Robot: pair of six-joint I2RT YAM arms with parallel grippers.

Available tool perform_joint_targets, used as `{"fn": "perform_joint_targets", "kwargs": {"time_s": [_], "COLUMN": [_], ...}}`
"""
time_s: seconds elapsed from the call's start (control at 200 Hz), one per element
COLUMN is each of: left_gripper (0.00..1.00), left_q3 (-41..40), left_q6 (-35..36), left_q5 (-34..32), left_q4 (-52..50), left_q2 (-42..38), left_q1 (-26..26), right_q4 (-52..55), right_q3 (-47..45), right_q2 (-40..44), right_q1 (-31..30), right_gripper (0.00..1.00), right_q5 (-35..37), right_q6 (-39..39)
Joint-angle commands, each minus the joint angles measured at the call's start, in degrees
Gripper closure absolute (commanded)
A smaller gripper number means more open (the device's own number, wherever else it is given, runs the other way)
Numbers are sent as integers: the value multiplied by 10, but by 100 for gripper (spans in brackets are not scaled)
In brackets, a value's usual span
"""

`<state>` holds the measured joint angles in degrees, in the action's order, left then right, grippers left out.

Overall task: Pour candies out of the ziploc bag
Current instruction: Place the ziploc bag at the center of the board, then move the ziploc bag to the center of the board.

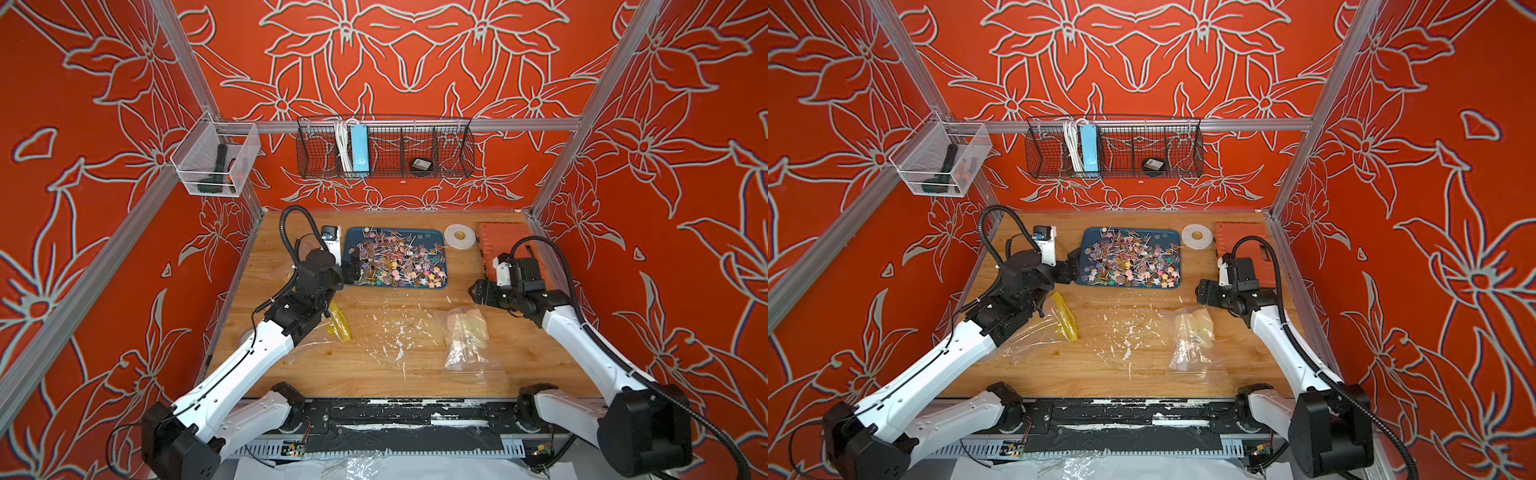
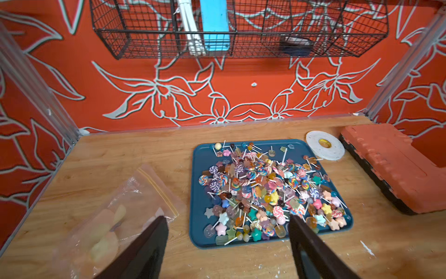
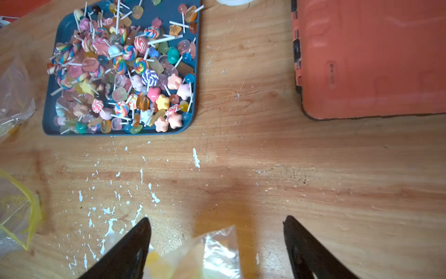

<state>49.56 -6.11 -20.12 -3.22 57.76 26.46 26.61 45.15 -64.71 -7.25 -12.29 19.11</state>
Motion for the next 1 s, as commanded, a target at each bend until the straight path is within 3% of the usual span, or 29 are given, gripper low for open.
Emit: {"fn": "perform_joint_targets", "kwargs": {"time_s": [0.0, 0.23, 0.38, 0.465, 0.571, 0.766, 0.996], "left_gripper": [20, 20, 20, 20, 20, 19, 19], "left_q3": [-8, -9, -10, -17, -25, -34, -33], "left_q6": [-32, -31, -44, -50, -56, -63, -60], "left_q5": [-7, -5, -23, -26, -26, -18, -16], "left_q4": [27, 20, 12, 10, 10, 4, 2], "left_q2": [-2, -6, -6, -29, -34, -42, -45], "left_q1": [-19, -30, -35, -37, -39, -40, -41], "right_q4": [53, 152, 237, 275, 297, 286, 180], "right_q3": [19, 23, 31, 38, 44, 38, 9], "right_q2": [0, 82, 140, 147, 121, 53, -63], "right_q1": [7, 7, 3, -1, -21, -128, -136], "right_gripper": [13, 19, 23, 31, 42, 48, 53], "right_q5": [17, -68, -61, -47, -48, -5, 39], "right_q6": [-19, -8, -4, -3, 5, 27, 40]}}
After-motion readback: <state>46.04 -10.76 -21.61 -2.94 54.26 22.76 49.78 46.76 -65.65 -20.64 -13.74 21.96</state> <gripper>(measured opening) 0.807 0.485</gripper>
